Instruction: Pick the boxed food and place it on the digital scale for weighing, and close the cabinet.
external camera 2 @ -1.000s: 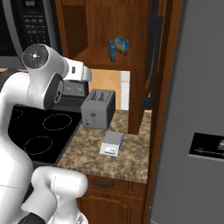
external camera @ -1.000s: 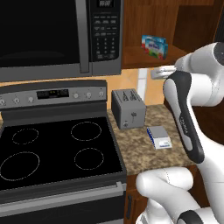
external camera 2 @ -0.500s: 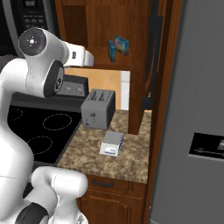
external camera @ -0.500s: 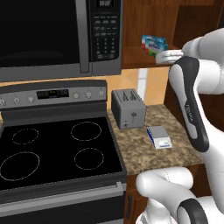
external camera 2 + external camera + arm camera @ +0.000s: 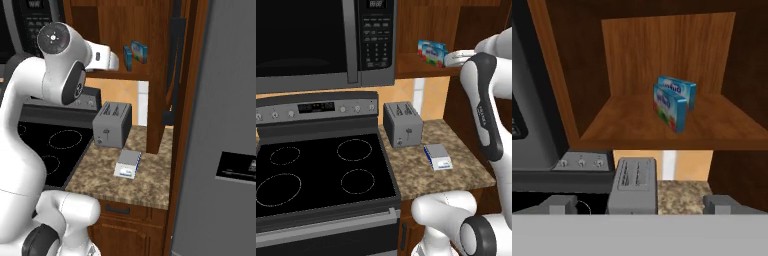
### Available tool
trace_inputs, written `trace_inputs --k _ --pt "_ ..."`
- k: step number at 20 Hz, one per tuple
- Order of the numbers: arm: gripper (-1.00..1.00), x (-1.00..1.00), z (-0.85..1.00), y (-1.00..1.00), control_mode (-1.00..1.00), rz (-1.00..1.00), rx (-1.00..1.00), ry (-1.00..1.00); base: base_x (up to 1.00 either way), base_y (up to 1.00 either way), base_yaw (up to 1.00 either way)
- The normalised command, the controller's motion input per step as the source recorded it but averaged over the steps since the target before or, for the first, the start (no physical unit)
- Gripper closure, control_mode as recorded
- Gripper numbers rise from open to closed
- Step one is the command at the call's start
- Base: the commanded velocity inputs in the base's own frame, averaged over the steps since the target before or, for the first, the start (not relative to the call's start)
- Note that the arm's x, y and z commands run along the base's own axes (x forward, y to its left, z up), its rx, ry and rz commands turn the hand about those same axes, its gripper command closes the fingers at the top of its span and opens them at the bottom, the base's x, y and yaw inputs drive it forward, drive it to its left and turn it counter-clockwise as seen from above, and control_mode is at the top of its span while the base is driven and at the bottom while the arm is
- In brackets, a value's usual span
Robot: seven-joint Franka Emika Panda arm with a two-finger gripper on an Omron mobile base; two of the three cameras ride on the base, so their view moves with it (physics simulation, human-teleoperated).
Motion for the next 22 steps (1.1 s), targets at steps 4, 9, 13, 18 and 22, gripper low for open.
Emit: trace_inputs --k 4,9,13,18,22 --pt "-1.00 0.22 0.00 -0.17 -1.00 0.00 0.00 0.01 0.00 0.00 0.00" --pt "-1.00 0.23 0.00 -0.17 -1.00 0.00 0.00 0.01 0.00 0.00 0.00" --pt "-1.00 0.19 0.00 -0.28 -1.00 0.00 0.00 0.01 0.00 0.00 0.00" --pt "-1.00 0.32 0.00 -0.04 -1.00 0.01 0.00 0.00 0.00 0.00 0.00" --pt "-1.00 0.41 0.00 -0.06 -1.00 0.01 0.00 0.00 0.00 0.00 0.00"
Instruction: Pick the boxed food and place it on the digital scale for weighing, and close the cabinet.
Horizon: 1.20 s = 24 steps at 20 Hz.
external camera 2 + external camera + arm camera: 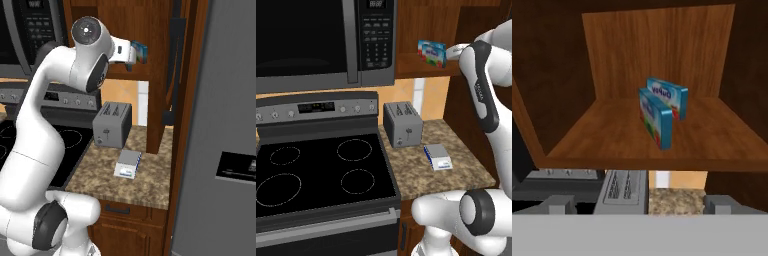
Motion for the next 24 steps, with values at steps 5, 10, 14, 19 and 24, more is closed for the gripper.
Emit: trace_inputs --k 5,10,14,19,24 --pt "-1.00 0.29 0.00 -0.11 -1.00 0.06 0.00 0.00 0.00 0.00 0.00" --pt "-1.00 0.27 -0.02 -0.02 -1.00 0.08 0.00 0.00 0.00 0.00 0.00" --pt "-1.00 0.36 0.00 0.00 -1.00 0.02 0.00 0.00 0.00 0.00 0.00" --pt "-1.00 0.35 -0.01 0.00 -1.00 0.00 0.00 0.00 0.00 0.00 0.00" --pt "-1.00 0.31 -0.06 -0.06 -1.00 0.01 0.00 0.03 0.00 0.00 0.00"
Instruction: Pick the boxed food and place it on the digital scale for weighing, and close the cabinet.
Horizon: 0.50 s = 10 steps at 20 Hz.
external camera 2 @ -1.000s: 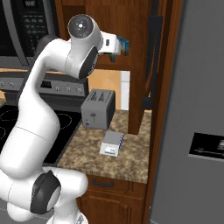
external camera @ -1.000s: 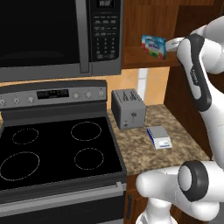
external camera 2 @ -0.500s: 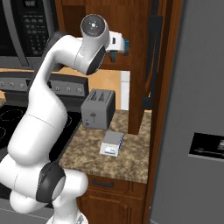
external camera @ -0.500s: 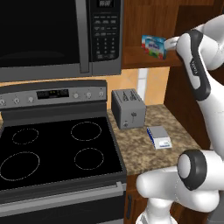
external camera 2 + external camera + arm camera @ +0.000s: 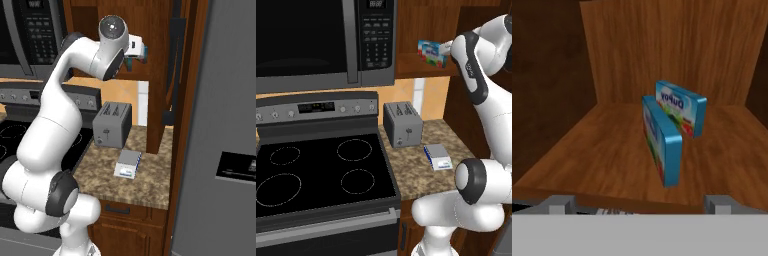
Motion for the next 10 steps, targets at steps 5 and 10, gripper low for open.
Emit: trace_inputs --k 5,10 --pt "-1.00 0.27 -0.07 -0.06 -1.00 0.02 0.00 0.02 0.00 0.00 0.00" --pt "-1.00 0.23 -0.10 -0.01 -1.00 0.02 0.00 0.00 0.00 0.00 0.00"
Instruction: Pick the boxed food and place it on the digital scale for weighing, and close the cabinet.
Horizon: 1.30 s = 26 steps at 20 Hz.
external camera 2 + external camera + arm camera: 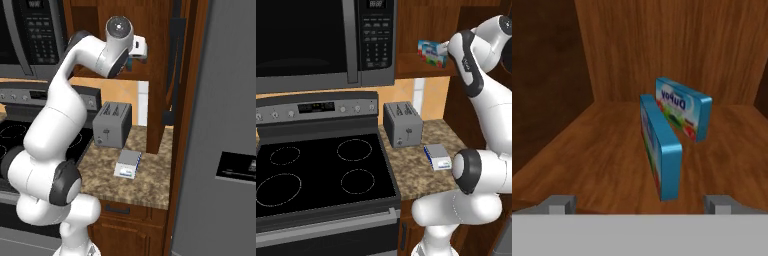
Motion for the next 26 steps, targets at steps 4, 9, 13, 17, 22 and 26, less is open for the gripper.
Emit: trace_inputs --k 4,9,13,17,22,26 --pt "-1.00 0.21 -0.10 0.00 -1.00 0.02 0.00 0.00 0.00 0.00 0.00" --pt "-1.00 0.26 -0.10 0.00 -1.00 0.01 0.00 0.00 0.00 0.00 0.00" --pt "-1.00 0.27 -0.03 -0.01 -1.00 0.02 0.00 0.00 0.00 0.00 0.00" --pt "-1.00 0.23 0.00 -0.11 -1.00 0.03 0.00 0.00 0.00 0.00 0.00" --pt "-1.00 0.12 -0.01 -0.16 -1.00 0.05 0.00 0.00 0.00 0.00 0.00" --pt "-1.00 0.18 -0.08 -0.02 -1.00 0.04 0.00 0.00 0.00 0.00 0.00"
